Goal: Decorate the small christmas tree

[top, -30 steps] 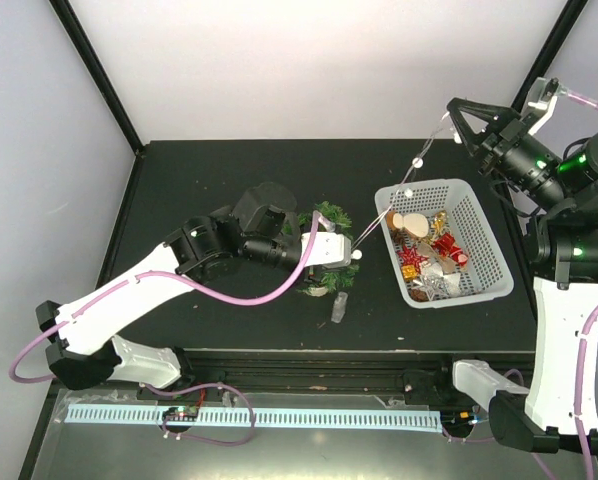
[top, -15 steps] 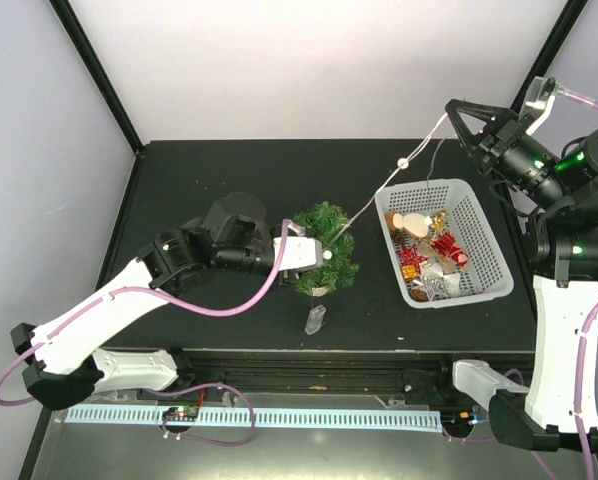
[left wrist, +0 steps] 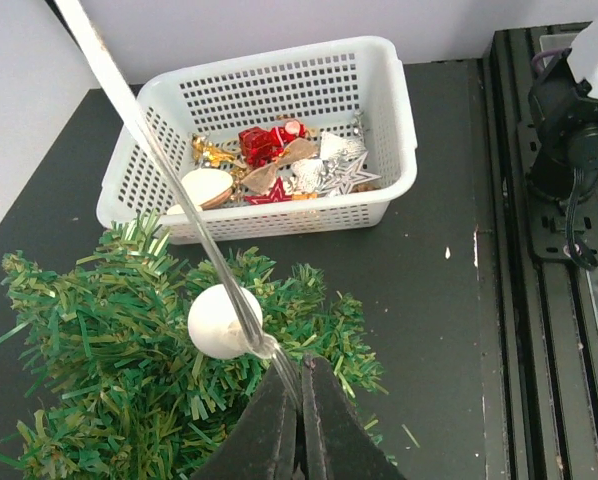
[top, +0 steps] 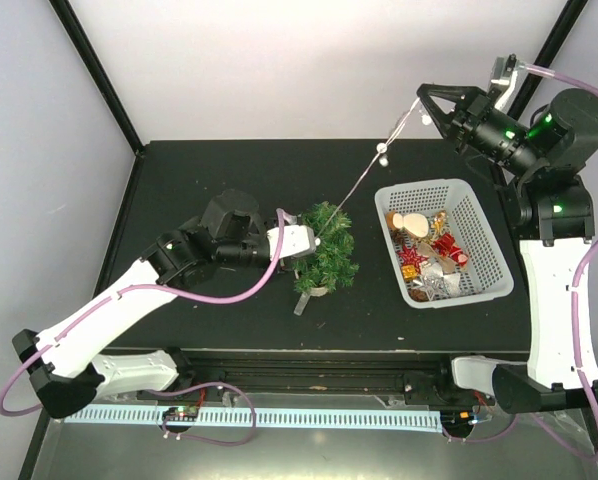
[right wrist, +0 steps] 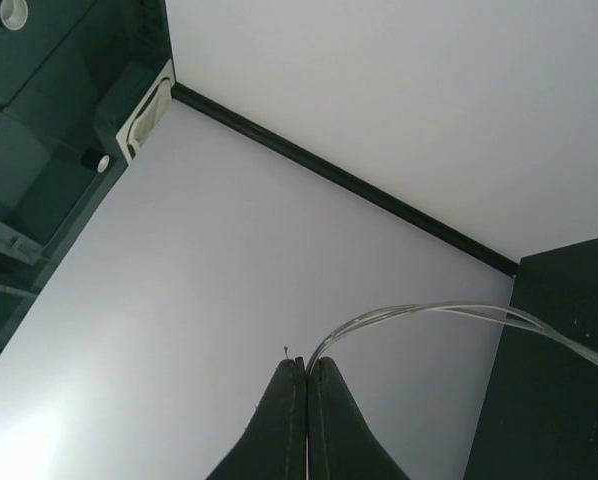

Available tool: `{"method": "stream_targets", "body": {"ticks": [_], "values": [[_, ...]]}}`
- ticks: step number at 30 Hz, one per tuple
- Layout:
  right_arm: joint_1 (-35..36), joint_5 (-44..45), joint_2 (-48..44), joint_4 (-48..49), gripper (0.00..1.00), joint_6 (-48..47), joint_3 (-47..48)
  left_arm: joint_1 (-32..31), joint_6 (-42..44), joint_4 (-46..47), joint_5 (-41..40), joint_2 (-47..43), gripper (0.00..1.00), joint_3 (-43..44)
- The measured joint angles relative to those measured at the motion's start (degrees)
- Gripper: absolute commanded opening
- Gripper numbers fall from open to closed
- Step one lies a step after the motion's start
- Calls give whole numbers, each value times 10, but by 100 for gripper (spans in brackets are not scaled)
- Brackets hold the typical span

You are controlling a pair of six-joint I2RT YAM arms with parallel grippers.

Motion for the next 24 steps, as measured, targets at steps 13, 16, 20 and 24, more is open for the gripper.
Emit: {"method": "stream_targets", "body": {"ticks": [13, 16, 20, 24], "values": [[26, -16, 34, -24, 1, -18, 54, 8, 10, 8, 35, -50, 2, -31], [33, -22, 47, -36, 1, -23, 77, 8, 11, 12, 44, -56, 1, -36], [42, -29, 59, -50, 1, -31, 96, 8, 13, 17, 47, -64, 2, -49], [49, -33, 67, -57, 1, -34, 106, 8, 16, 17, 47, -69, 2, -56]]}}
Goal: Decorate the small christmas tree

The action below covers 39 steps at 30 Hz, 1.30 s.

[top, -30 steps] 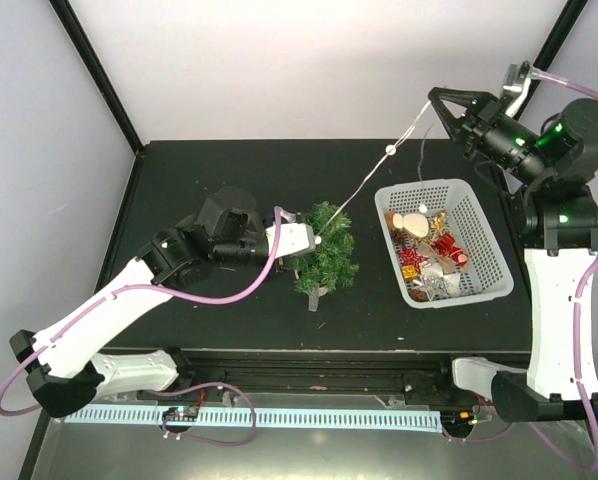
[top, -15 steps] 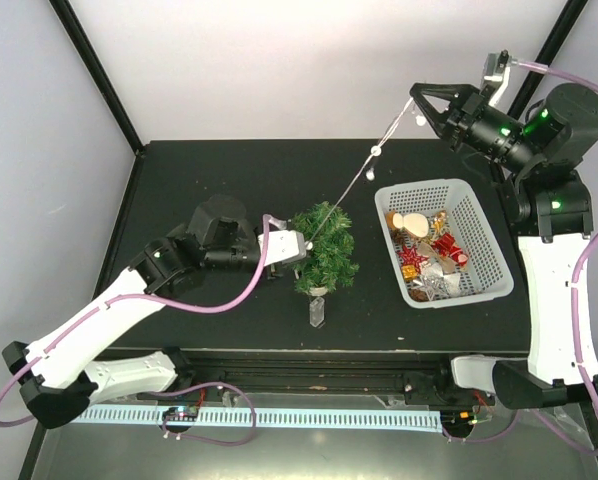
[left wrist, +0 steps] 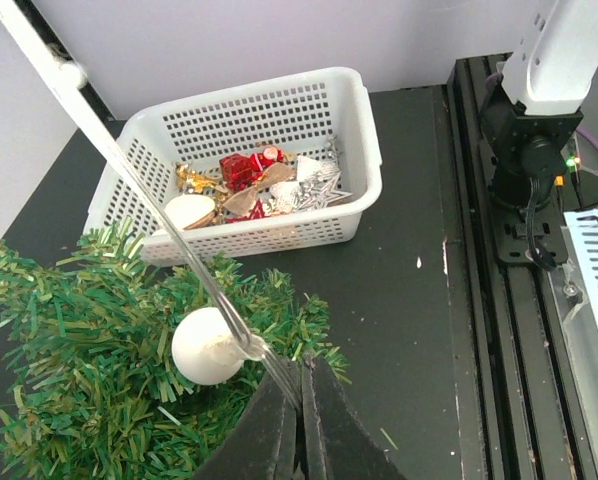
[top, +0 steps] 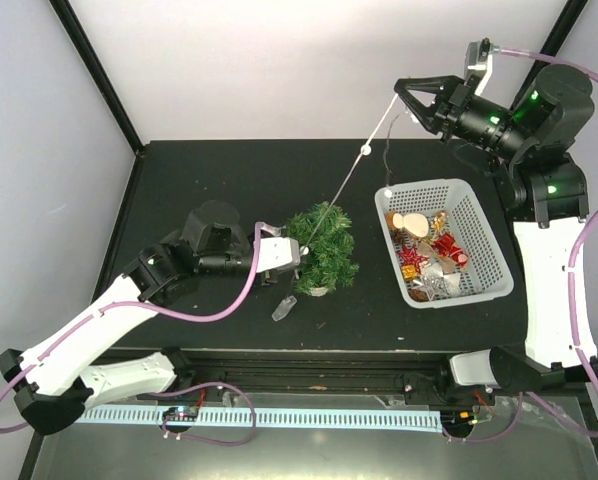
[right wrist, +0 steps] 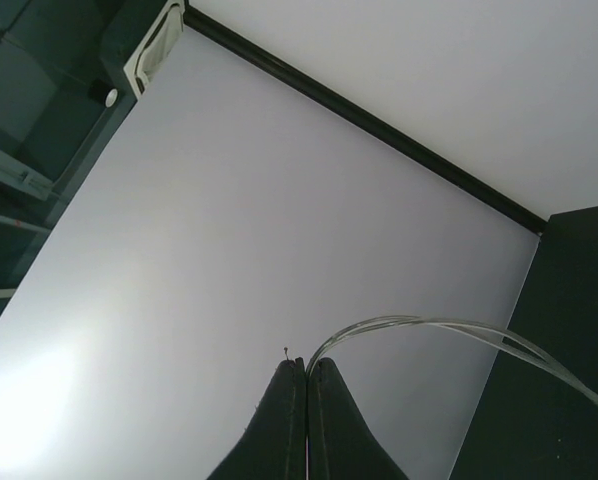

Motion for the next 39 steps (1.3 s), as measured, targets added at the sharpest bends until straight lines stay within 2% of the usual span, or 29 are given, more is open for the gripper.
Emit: {"method": "stream_targets", "body": {"ticks": [15, 26, 39], "values": [[28, 7, 59, -16, 1, -16, 26, 32, 4, 16, -13, -20, 2, -43], [41, 14, 75, -18, 1, -25, 26, 53, 3, 58, -18, -28, 2, -88], [43, 31, 120, -19, 1, -39, 37, 109, -12, 125, -17, -12, 1, -133]]}}
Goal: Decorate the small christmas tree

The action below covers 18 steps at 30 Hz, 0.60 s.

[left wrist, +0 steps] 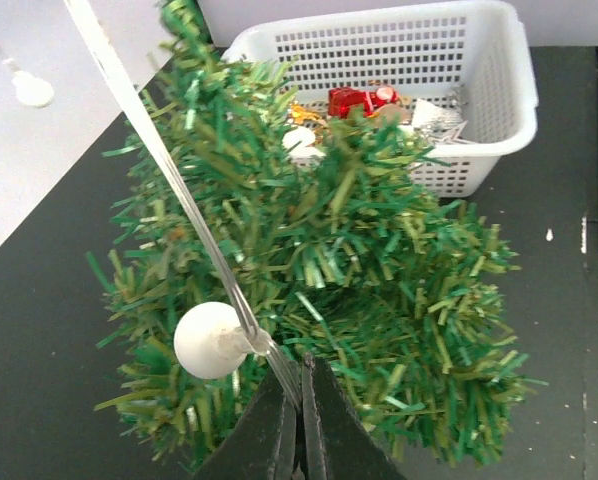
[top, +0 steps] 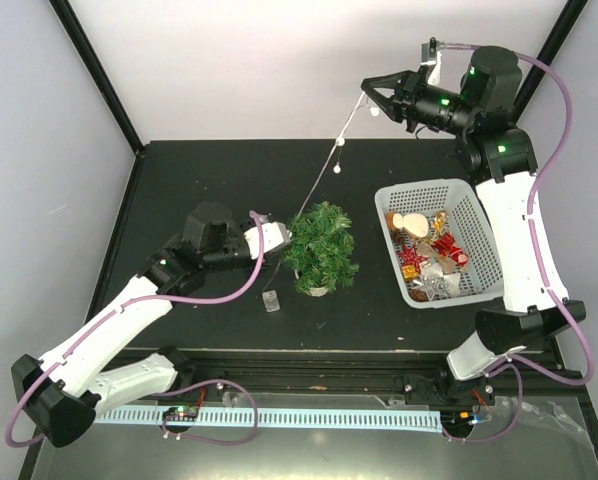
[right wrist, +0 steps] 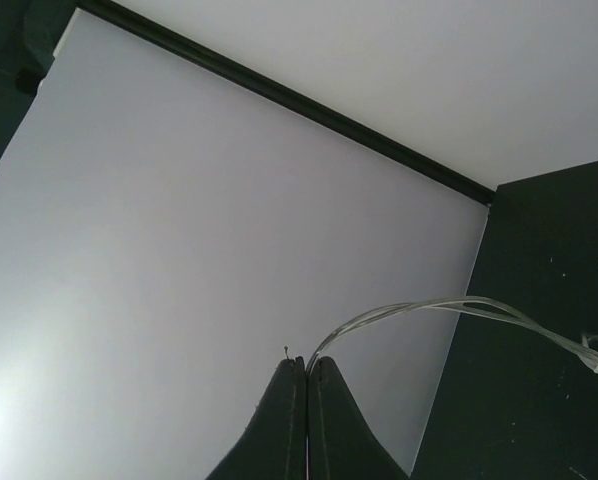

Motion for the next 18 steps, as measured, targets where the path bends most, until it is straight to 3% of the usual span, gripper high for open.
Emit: {"method": "stream_targets", "body": {"ticks": [18], "values": [[0, 16, 35, 2, 1, -6, 33, 52, -42, 58, 10, 43, 2, -6]]}}
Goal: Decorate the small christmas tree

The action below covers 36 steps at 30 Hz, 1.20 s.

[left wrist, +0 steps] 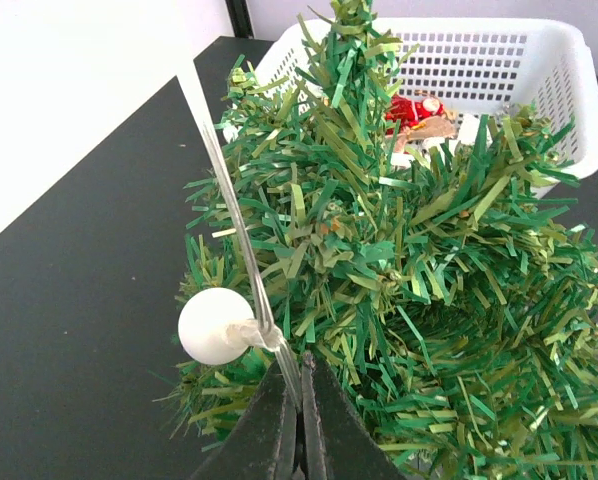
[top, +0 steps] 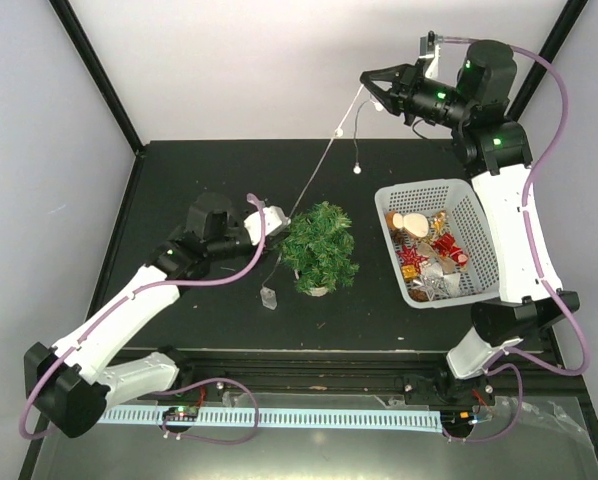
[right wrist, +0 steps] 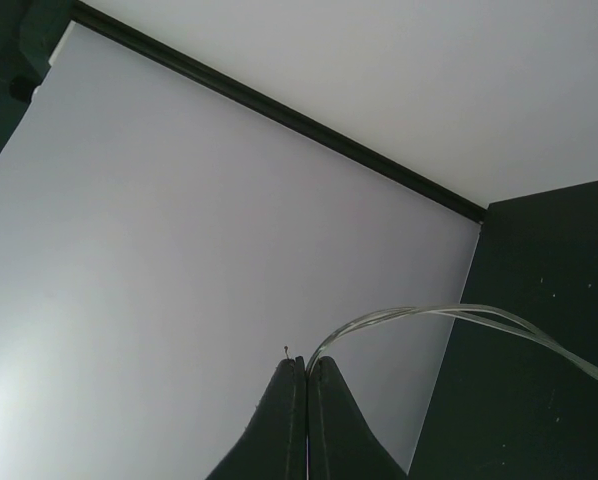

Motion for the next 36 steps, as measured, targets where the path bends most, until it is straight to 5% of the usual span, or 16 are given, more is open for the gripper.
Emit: {"method": "stream_targets", "body": {"ticks": [25, 36], "values": [[-26, 71, 4, -63, 1, -71, 5, 3, -34, 20, 17, 44, 5, 22], [-41, 124, 4, -87, 1, -107, 1, 3, -42, -3, 5, 66, 30, 45]]}}
